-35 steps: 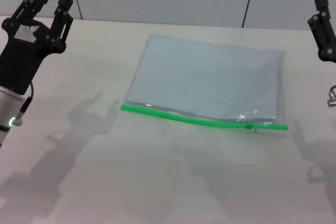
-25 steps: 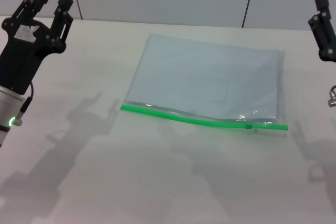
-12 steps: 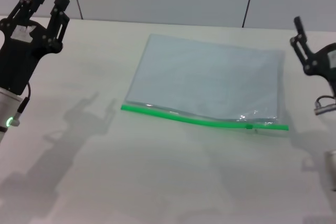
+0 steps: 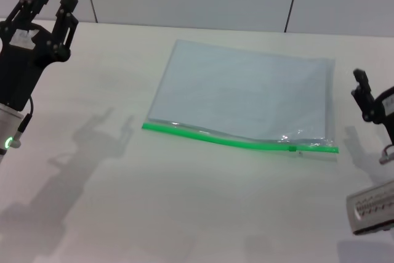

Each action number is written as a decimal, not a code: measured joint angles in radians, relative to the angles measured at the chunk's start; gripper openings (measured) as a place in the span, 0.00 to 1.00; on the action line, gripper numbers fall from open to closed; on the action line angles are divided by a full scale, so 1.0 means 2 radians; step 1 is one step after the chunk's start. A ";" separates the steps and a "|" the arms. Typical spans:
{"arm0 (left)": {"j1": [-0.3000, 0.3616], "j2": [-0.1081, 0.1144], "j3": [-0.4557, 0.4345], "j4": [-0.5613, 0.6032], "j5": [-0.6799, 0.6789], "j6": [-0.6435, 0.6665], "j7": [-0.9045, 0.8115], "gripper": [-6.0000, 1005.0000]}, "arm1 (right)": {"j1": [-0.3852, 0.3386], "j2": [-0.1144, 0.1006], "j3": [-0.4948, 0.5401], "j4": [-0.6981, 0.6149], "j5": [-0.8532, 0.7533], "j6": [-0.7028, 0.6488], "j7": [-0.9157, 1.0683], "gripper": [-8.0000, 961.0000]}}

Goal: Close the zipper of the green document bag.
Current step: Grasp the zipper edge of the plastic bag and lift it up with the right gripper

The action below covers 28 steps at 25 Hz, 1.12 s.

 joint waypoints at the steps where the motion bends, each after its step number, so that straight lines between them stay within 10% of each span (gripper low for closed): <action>1: 0.000 0.000 0.000 0.000 0.000 0.000 0.000 0.44 | -0.002 0.000 0.001 0.005 0.004 0.022 -0.036 0.83; 28: 0.001 0.000 0.000 0.000 0.000 0.000 0.000 0.42 | -0.002 0.000 -0.001 -0.016 0.018 0.191 -0.133 0.83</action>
